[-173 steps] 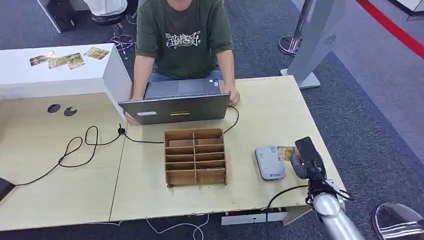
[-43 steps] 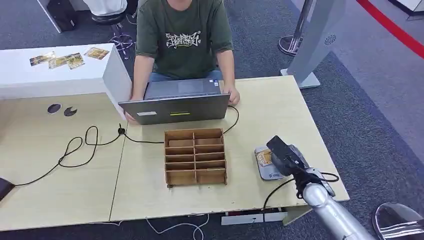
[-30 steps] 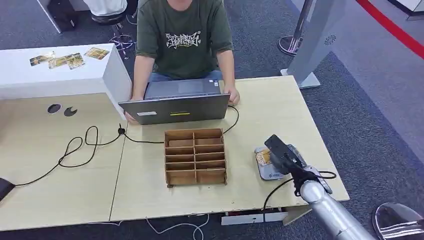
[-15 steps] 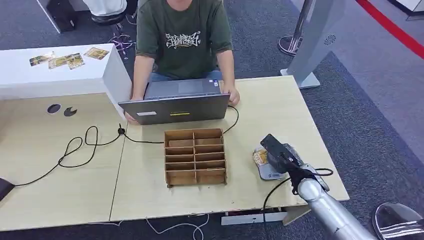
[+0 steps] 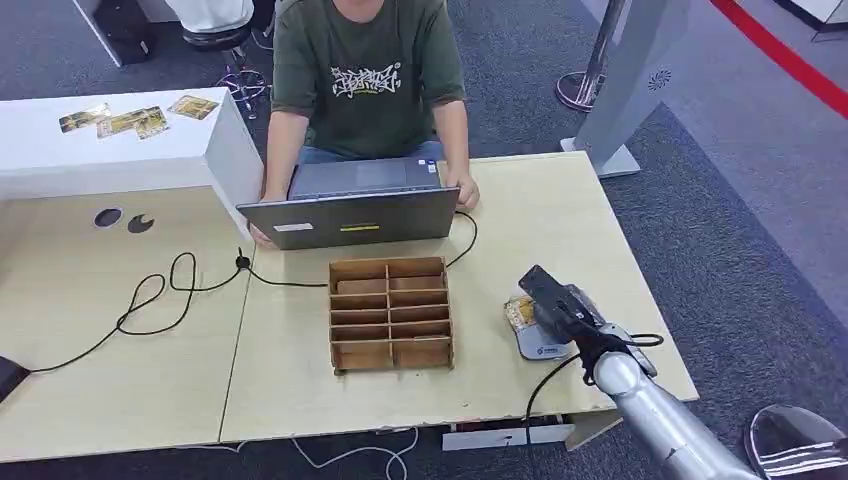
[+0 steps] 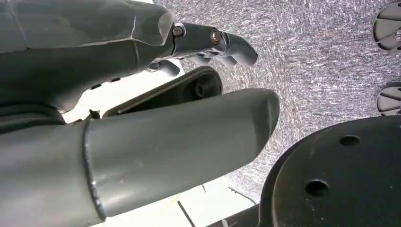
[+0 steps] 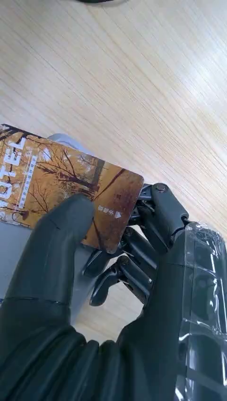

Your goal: Pass the card to the sensor for recognition and then transmit it.

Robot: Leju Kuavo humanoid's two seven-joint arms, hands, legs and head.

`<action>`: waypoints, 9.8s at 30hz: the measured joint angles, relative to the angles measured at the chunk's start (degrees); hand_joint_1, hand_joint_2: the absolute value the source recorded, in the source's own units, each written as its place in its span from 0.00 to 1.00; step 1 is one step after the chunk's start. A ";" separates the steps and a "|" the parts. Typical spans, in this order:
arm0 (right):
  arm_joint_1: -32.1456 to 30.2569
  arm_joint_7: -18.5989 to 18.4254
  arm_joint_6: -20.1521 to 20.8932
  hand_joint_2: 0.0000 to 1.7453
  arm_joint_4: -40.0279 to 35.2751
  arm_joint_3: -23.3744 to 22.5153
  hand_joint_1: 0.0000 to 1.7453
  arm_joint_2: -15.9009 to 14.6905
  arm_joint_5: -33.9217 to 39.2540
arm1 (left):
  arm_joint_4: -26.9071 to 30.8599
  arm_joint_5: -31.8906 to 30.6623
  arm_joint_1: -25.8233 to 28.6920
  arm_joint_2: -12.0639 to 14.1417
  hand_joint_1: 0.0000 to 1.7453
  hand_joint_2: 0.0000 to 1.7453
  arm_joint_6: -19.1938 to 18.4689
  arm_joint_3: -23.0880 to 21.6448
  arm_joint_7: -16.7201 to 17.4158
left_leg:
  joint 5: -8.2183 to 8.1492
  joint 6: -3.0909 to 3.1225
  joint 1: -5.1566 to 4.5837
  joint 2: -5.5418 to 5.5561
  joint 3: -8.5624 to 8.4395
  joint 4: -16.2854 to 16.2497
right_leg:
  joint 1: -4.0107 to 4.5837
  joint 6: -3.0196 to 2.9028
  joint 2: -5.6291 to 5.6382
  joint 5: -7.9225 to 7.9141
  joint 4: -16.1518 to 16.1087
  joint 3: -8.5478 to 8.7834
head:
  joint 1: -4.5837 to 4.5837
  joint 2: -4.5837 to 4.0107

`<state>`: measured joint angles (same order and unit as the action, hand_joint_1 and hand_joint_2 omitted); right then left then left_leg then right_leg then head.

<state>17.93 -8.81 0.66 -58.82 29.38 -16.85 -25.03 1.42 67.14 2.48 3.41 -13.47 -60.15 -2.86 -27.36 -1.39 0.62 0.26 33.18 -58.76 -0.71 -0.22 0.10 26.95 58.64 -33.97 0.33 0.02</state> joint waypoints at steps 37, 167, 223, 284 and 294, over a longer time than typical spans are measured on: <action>-7.13 5.99 -9.66 1.00 -15.28 -4.18 1.00 -0.02 2.67 | 0.04 0.74 0.03 -0.63 0.00 0.00 -0.06 0.98 -0.90 | -0.01 0.00 0.00 0.01 0.05 0.00 | 0.00 0.01 -0.01 0.01 0.00 -0.04 | -0.02 0.00; 43.68 -6.25 -36.65 1.00 37.16 -4.24 0.00 25.29 -47.71 | 4.68 -9.68 -4.59 3.58 0.00 0.00 1.29 -3.98 3.93 | 0.18 -0.13 0.01 0.02 0.06 0.00 | 0.00 -0.06 0.03 -0.06 0.10 -0.12 | -0.02 0.00; -0.42 6.91 -37.88 1.00 -6.97 -17.62 0.00 25.22 -39.65 | 3.67 1.11 -2.18 -0.83 0.00 0.00 3.72 -2.93 1.03 | 0.13 -0.13 0.01 0.03 0.13 0.01 | 0.01 -0.05 0.00 -0.02 0.08 -0.18 | -0.02 0.00; -32.82 -19.28 -30.05 1.00 -36.79 -0.46 0.00 1.11 -49.88 | -0.37 8.94 -0.84 -4.90 0.00 0.00 3.48 -0.15 -1.25 | -0.07 -0.04 0.00 0.01 0.27 0.02 | 0.00 -0.06 -0.02 0.09 0.03 -0.22 | -0.02 0.00; -27.39 -14.07 -30.05 1.00 -33.59 4.57 0.00 1.07 -46.27 | -0.37 8.76 -0.77 -4.63 0.00 0.00 3.04 -0.15 -1.22 | -0.06 -0.05 0.00 0.00 0.26 0.03 | 0.00 -0.07 0.00 0.08 0.03 -0.23 | 0.00 -0.02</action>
<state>-9.46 -22.88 -29.40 -92.41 33.95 -15.78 -71.30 1.05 75.91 1.71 -1.22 -10.43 -60.30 -4.09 -27.42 -1.44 0.63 0.26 33.44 -58.73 -0.70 -0.29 0.10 27.04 58.67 -34.20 0.33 0.00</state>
